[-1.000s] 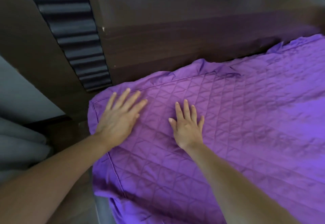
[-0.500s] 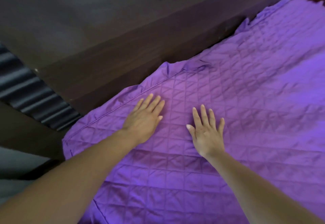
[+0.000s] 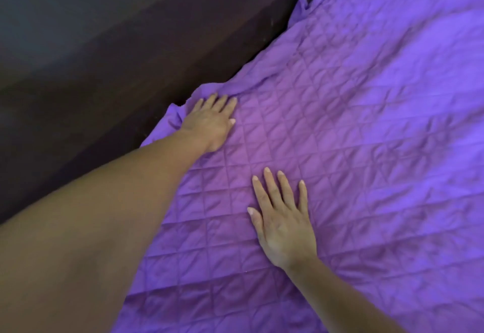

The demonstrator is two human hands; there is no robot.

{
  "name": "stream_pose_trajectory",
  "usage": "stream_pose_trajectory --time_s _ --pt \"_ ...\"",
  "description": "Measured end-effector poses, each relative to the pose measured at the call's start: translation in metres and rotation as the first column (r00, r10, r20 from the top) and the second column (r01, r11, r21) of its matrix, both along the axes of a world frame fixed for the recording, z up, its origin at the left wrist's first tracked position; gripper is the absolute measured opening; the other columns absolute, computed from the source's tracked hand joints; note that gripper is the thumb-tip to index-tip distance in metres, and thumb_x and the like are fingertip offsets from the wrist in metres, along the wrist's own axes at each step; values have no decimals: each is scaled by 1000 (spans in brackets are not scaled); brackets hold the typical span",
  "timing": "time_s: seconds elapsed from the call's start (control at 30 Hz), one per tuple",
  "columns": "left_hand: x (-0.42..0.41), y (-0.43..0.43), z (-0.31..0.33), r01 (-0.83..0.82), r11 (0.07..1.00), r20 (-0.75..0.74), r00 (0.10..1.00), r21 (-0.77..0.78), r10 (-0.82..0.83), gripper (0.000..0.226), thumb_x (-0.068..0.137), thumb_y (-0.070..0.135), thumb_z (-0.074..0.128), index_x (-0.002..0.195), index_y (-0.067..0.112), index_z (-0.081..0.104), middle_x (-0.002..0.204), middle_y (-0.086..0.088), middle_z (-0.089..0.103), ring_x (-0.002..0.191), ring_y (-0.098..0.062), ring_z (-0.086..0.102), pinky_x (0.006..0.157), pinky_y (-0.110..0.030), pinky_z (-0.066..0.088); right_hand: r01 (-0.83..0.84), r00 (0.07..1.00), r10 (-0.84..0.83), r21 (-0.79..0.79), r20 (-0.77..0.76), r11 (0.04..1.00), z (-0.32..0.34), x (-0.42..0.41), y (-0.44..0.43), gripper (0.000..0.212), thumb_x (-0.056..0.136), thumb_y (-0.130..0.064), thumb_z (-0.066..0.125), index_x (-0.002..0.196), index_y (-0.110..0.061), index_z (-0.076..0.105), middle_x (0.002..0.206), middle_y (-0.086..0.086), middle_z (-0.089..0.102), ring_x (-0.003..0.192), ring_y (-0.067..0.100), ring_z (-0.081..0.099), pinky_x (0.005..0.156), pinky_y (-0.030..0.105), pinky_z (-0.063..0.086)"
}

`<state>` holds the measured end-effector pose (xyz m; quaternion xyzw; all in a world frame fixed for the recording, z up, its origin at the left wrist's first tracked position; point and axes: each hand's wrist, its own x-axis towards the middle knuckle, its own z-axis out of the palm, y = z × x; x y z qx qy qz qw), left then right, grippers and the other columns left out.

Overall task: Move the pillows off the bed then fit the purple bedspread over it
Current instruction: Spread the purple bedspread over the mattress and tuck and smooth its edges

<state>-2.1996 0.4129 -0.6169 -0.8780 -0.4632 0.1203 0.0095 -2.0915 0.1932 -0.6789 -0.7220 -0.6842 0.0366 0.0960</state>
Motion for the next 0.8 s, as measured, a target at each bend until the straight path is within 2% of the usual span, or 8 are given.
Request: stream_pose_trajectory --time_s 0.1,0.23,0.37,0.47,0.7,0.8 --pt "-12 6 -9 -160 984 91 982 -82 167 58 101 38 21 150 12 4 158 -11 5 145 -26 5 118 -42 9 -2 1000 2 6 -4 1000 -1 1 1 55 94 -45 30 143 -20 38 152 3 33 140 27 28 110 57 17" --pt "-27 -7 -22 -185 979 196 960 -86 199 58 100 37 25 149 9 11 157 -13 12 144 -25 12 117 -42 12 -1 1000 2 15 -12 1000 0 1 0 54 94 -44 31 142 -20 40 151 4 34 139 27 30 109 57 17" --pt "-46 -25 -16 -181 982 235 954 -48 188 55 101 33 29 148 7 18 154 -15 19 142 -29 20 115 -42 16 -8 1000 8 7 -19 1000 0 1 0 54 94 -44 29 141 -19 40 151 3 34 139 27 30 110 57 15" --pt "-80 -55 -14 -178 984 202 963 -12 177 54 100 30 34 146 5 23 152 -18 25 139 -32 26 110 -46 25 -19 999 19 0 -31 1000 3 2 -1 55 95 -44 26 142 -19 37 152 4 32 140 27 28 112 57 13" --pt "-151 -139 -8 -391 920 160 908 2 386 52 99 30 35 146 10 27 152 -18 26 139 -36 25 112 -52 21 -158 987 157 20 16 987 16 5 -53 55 94 -44 27 143 -19 36 153 5 30 140 26 24 111 56 10" --pt "-150 -198 -2 -349 937 104 933 22 346 53 97 41 24 145 22 33 152 -11 29 139 -38 25 107 -62 20 -257 966 256 26 46 966 26 -4 -91 56 94 -45 29 144 -21 34 153 4 29 140 26 25 109 58 13"
